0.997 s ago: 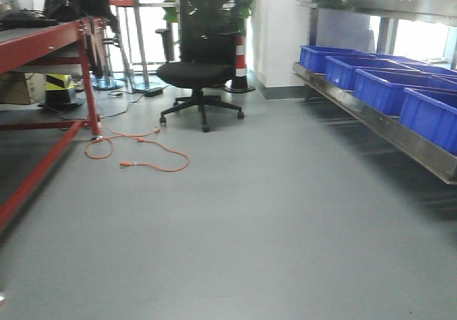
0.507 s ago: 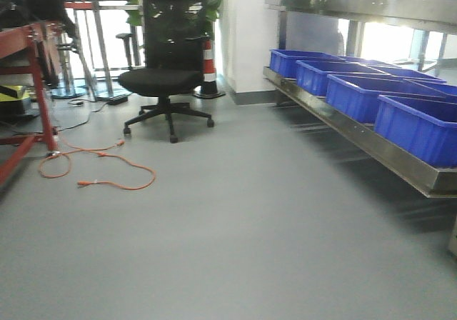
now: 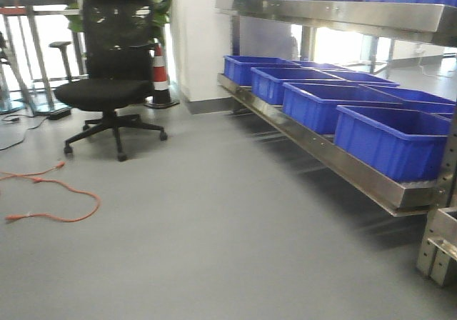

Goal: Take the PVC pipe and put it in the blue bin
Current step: 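Drive the base toward the shelf of blue bins, pieces held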

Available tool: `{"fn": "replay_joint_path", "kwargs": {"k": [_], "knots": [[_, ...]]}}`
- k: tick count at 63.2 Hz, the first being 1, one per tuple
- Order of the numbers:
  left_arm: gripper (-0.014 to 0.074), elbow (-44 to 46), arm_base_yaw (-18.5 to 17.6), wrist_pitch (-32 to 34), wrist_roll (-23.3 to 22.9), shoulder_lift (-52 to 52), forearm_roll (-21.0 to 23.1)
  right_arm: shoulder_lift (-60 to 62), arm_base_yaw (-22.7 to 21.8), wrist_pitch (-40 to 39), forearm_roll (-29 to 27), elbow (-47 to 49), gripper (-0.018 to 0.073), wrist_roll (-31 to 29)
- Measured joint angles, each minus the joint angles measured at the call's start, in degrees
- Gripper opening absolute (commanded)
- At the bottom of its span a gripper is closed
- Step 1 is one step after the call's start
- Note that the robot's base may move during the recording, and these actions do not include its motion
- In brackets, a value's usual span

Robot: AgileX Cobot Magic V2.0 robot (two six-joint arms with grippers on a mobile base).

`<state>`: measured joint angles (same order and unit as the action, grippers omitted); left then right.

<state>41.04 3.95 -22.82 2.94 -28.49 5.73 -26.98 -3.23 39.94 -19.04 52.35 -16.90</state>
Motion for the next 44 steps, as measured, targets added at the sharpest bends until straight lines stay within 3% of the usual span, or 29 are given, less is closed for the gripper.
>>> {"fn": "replay_joint_path", "kwargs": {"k": [44], "knots": [[-0.0111, 0.0, 0.0, 0.0, 0.0, 0.0, 0.0, 0.0, 0.0, 0.0, 0.0, -0.09, -0.0169, 0.0]]}}
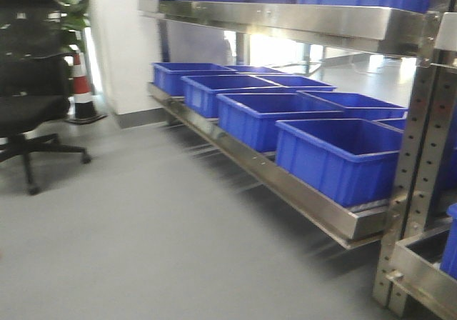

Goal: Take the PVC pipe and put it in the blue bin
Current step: 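Drive the base toward the shelf of blue bins, pieces held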

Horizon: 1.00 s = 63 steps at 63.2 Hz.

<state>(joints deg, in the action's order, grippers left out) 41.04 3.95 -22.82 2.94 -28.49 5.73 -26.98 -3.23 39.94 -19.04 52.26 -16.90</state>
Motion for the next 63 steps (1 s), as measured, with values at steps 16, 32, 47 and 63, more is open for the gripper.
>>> {"fn": "replay_joint_path", "kwargs": {"k": [16, 32, 47, 63], "knots": [[-0.0111, 0.0, 0.0, 0.0, 0.0, 0.0, 0.0, 0.0, 0.0, 0.0, 0.0, 0.0, -0.0169, 0.0], [-0.0111, 0.0, 0.0, 0.0, 0.0, 0.0, 0.0, 0.0, 0.0, 0.0, 0.0, 0.0, -0.0169, 0.0], [-0.0111, 0.0, 0.0, 0.0, 0.0, 0.0, 0.0, 0.0, 0.0, 0.0, 0.0, 0.0, -0.0169, 0.0], [-0.0111, 0.0, 0.0, 0.11, 0.0, 0.0, 0.0, 0.0, 0.0, 0.0, -0.04, 0.0, -0.0169, 0.0]]}}
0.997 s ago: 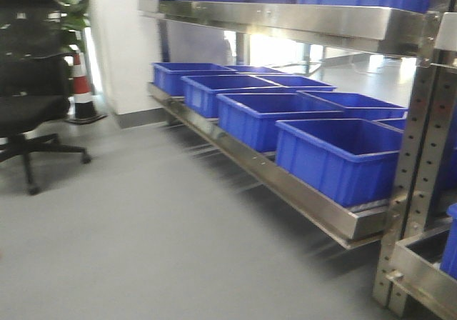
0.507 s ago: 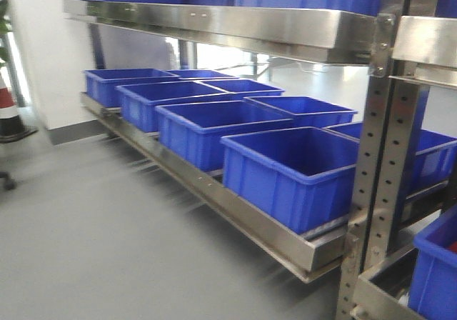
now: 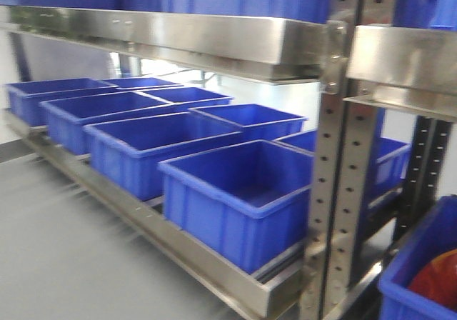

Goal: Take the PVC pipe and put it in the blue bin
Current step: 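Drive the base toward the shelf of blue bins, pieces held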

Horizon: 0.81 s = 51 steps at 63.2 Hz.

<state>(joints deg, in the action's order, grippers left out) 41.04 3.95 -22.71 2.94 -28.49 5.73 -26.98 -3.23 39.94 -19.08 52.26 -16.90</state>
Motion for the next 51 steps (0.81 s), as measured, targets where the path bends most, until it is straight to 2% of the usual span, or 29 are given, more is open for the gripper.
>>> {"fn": "replay_joint_path", "kwargs": {"k": [51], "knots": [[-0.0111, 0.0, 0.0, 0.1, 0.0, 0.0, 0.0, 0.0, 0.0, 0.0, 0.0, 0.0, -0.0169, 0.0]]}}
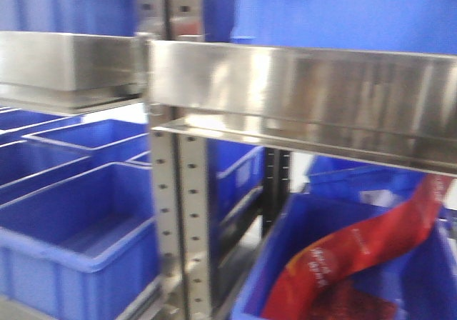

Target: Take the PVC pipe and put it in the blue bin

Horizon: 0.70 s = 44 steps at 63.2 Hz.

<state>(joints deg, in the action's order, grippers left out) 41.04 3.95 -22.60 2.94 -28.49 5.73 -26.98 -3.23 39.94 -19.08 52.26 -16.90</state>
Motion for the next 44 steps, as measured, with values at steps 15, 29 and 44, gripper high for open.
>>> {"fn": "replay_joint_path", "kwargs": {"k": [15, 29, 44], "knots": [[-0.0111, 0.0, 0.0, 0.0, 0.0, 0.0, 0.0, 0.0, 0.0, 0.0, 0.0, 0.0, -0.0169, 0.0], [-0.0111, 0.0, 0.0, 0.12, 0.0, 0.0, 0.0, 0.0, 0.0, 0.0, 0.0, 0.0, -0.0169, 0.0], [-0.0111, 0.0, 0.0, 0.12, 0.0, 0.0, 0.0, 0.0, 0.0, 0.0, 0.0, 0.0, -0.0169, 0.0]]}}
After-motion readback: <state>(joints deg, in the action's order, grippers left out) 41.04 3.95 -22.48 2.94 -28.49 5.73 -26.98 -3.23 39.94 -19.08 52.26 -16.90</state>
